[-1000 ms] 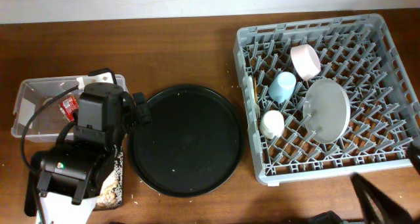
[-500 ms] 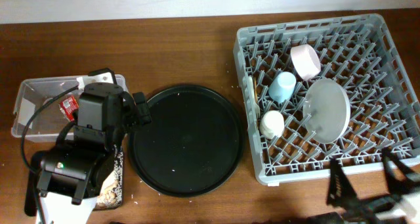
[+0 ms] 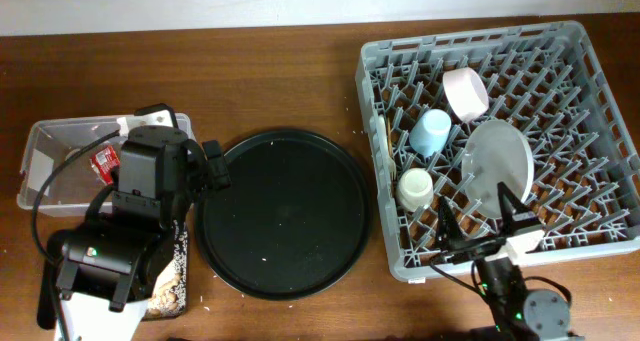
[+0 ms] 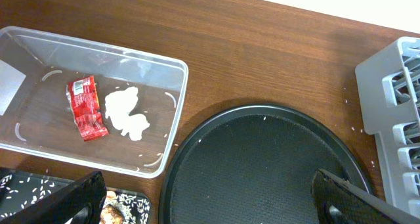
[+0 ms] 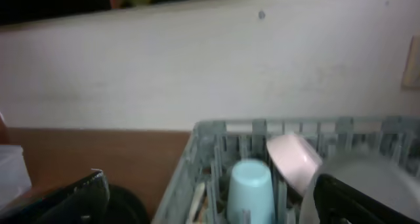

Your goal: Sort waste into correct bins and load items into the dishwasher rack

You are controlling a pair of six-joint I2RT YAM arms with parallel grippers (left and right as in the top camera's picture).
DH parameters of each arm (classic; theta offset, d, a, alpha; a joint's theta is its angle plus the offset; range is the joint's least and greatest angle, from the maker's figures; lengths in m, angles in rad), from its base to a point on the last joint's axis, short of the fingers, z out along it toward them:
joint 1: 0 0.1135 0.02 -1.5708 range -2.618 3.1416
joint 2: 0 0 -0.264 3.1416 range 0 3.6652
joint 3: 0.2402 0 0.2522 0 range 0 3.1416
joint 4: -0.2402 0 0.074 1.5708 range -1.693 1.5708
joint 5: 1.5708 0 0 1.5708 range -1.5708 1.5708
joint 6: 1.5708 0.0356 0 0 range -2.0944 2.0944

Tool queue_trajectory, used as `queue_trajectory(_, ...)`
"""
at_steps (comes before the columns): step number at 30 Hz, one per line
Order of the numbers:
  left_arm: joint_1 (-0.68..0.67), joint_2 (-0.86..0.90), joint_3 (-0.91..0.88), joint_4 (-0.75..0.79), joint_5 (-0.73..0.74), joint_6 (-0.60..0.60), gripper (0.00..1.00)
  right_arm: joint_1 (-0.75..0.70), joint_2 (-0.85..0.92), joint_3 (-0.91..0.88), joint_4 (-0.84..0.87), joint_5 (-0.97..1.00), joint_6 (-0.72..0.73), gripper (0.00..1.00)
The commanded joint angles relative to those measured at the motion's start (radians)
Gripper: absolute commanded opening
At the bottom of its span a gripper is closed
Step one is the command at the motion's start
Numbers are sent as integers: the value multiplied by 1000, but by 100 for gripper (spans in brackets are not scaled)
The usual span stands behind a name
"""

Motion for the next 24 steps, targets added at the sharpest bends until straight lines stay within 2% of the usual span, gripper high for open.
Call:
queue_trajectory(1, 3, -3, 12, -1, -14, 8, 99, -10, -12, -56, 7, -12, 7, 99)
queue_trajectory(10, 3, -3, 12, -1, -14, 8, 99, -10, -12, -127, -43, -10, -12, 99)
queue_trajectory(16, 3, -3, 12, -1, -14, 8, 99, -10, -12, -127, -43, -12, -151, 99)
queue_trajectory(24, 3, -3, 12, -1, -14, 8, 99, -10, -12, -127, -43, -12, -150, 99)
